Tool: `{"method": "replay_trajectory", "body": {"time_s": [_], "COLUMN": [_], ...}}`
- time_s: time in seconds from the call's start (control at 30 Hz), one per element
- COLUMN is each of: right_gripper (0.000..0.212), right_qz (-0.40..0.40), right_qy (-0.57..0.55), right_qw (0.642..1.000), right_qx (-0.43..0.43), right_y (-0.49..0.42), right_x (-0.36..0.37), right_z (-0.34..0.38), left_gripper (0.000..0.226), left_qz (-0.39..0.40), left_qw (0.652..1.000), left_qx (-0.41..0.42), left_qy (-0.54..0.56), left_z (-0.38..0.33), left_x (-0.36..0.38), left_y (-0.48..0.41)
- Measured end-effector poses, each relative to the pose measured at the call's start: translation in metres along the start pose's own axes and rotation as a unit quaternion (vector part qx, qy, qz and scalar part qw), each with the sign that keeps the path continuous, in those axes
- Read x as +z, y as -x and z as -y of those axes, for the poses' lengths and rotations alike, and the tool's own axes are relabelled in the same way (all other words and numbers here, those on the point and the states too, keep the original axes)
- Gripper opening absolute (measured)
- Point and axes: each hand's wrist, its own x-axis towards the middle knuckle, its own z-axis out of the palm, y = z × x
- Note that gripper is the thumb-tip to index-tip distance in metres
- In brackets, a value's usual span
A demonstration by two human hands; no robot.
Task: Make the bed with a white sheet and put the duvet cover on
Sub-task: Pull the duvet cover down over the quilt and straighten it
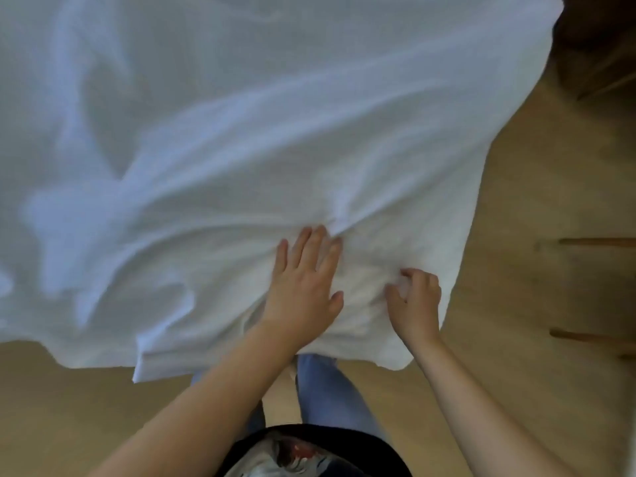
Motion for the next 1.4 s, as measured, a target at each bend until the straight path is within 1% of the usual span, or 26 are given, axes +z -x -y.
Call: {"method": "replay_trajectory", "body": {"time_s": [0.03,0.1,0.17,0.23,0.27,0.33,0.4,0.47,0.53,0.57,0.63,0.77,0.87,0.9,0.93,1.0,1.03,1.07,1.1,1.13,1.17,1.2,1.23,1.27,1.33,1.4], "right_gripper": [0.046,0.063,0.075,0.071,0.063,0.044,0.040,0.049,0.074,0.083,0.083,0.050,0.034,0.030,0.024,0.007,0.010,0.011,0.008,0.011,0.024,0.041,0.056,0.066,0.079,0.090], "right_qz": [-0.022,-0.064,-0.067,-0.020,0.004,0.005,-0.017,0.013,0.101,0.139,0.175,0.223,0.259,0.272,0.287,0.324,0.328,0.322,0.302,0.269,0.236,0.217,0.211,0.219,0.261,0.312], "right_qy": [-0.017,-0.076,-0.223,-0.376,-0.411,-0.446,-0.464,-0.479,-0.477,-0.474,-0.468,-0.474,-0.479,-0.492,-0.513,-0.557,-0.570,-0.565,-0.544,-0.512,-0.492,-0.485,-0.492,-0.494,-0.496,-0.516], "right_qw": [0.998,0.987,0.951,0.896,0.880,0.860,0.842,0.822,0.810,0.808,0.817,0.827,0.825,0.816,0.800,0.761,0.751,0.757,0.780,0.812,0.831,0.833,0.822,0.816,0.809,0.782], "right_qx": [0.048,0.129,0.205,0.236,0.237,0.247,0.275,0.307,0.326,0.321,0.287,0.205,0.152,0.135,0.119,0.082,0.067,0.062,0.065,0.081,0.109,0.156,0.192,0.203,0.176,0.159], "right_y": [-0.006,-0.018,-0.026,-0.030,-0.032,-0.036,-0.041,-0.047,-0.049,-0.050,-0.049,-0.055,-0.051,-0.047,-0.041,-0.027,-0.020,-0.013,-0.010,-0.008,-0.008,-0.009,-0.009,-0.008,-0.005,-0.002], "right_x": [-0.003,-0.007,-0.010,-0.006,-0.004,-0.001,-0.003,-0.006,-0.008,-0.008,-0.014,-0.036,-0.059,-0.067,-0.075,-0.091,-0.095,-0.100,-0.102,-0.106,-0.105,-0.107,-0.108,-0.112,-0.113,-0.110], "right_z": [-0.019,-0.053,-0.075,-0.089,-0.095,-0.108,-0.121,-0.136,-0.145,-0.149,-0.154,-0.153,-0.144,-0.141,-0.139,-0.139,-0.140,-0.139,-0.140,-0.140,-0.144,-0.147,-0.150,-0.150,-0.152,-0.152], "left_gripper": [0.082,0.092,0.101,0.105,0.105,0.104,0.105,0.105,0.106,0.108,0.112,0.123,0.130,0.122,0.100,0.038,0.021,0.017,0.020,0.022,0.025,0.029,0.033,0.038,0.048,0.050], "left_qz": [0.016,0.024,0.009,-0.009,-0.010,0.017,0.089,0.166,0.200,0.206,0.207,0.224,0.218,0.212,0.197,0.149,0.134,0.129,0.134,0.143,0.153,0.165,0.174,0.182,0.196,0.211], "left_qw": [1.000,0.999,0.997,0.995,0.994,0.993,0.982,0.971,0.961,0.958,0.958,0.956,0.966,0.969,0.971,0.973,0.970,0.966,0.961,0.956,0.951,0.947,0.943,0.940,0.934,0.929], "left_qx": [0.002,-0.033,-0.070,-0.090,-0.085,-0.023,0.023,-0.003,-0.039,-0.053,-0.073,-0.095,-0.110,-0.120,-0.132,-0.166,-0.190,-0.207,-0.217,-0.220,-0.218,-0.212,-0.205,-0.200,-0.191,-0.191], "left_qy": [-0.010,-0.027,-0.037,-0.042,-0.061,-0.119,-0.166,-0.172,-0.186,-0.190,-0.184,-0.164,-0.083,-0.039,0.002,0.053,0.072,0.090,0.109,0.131,0.154,0.176,0.195,0.208,0.229,0.236], "left_z": [-0.013,-0.036,-0.052,-0.063,-0.069,-0.087,-0.109,-0.127,-0.139,-0.145,-0.156,-0.170,-0.176,-0.177,-0.178,-0.178,-0.178,-0.178,-0.180,-0.184,-0.189,-0.193,-0.195,-0.195,-0.189,-0.187], "left_x": [0.012,0.030,0.043,0.051,0.055,0.064,0.076,0.095,0.110,0.115,0.121,0.124,0.116,0.111,0.106,0.094,0.089,0.086,0.084,0.082,0.079,0.076,0.073,0.068,0.060,0.054], "left_y": [-0.007,-0.019,-0.024,-0.022,-0.019,-0.012,-0.011,-0.018,-0.029,-0.034,-0.043,-0.047,-0.046,-0.048,-0.050,-0.057,-0.060,-0.062,-0.063,-0.062,-0.061,-0.059,-0.056,-0.054,-0.049,-0.046]}}
